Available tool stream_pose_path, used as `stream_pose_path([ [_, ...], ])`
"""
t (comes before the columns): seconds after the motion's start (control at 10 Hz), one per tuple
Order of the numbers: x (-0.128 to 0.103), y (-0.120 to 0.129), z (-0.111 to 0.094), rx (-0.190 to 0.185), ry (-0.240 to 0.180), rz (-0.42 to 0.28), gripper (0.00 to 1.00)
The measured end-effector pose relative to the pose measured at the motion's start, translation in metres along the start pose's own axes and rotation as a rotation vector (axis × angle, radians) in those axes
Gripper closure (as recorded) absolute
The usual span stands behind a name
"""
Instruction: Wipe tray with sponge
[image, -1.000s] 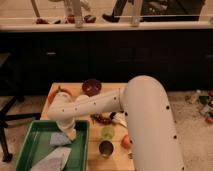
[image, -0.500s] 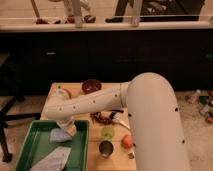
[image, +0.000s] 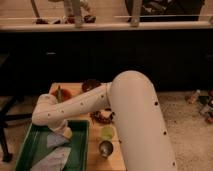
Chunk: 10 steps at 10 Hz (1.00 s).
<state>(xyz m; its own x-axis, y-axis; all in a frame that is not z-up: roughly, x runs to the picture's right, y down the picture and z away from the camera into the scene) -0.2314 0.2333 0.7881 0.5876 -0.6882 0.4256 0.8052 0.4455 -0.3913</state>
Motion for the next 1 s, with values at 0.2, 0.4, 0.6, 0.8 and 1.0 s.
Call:
stream_pose_path([
  [0.2,-0.004,-0.002,-0.002,-0.012,0.120,-0.044,1.00],
  [0.4,-0.011,-0.003,-0.002,-0.022,0.182,-0.084,1.00],
  [0.6,-0.016,-0.002,-0.002,-0.032,0.170,-0.118,1.00],
  [0.8,-0.017,0.003,-0.002,-0.058,0.170,-0.141,1.00],
  [1.0,0.003,0.016,0.000,-0.089,0.179,-0.120,1.00],
])
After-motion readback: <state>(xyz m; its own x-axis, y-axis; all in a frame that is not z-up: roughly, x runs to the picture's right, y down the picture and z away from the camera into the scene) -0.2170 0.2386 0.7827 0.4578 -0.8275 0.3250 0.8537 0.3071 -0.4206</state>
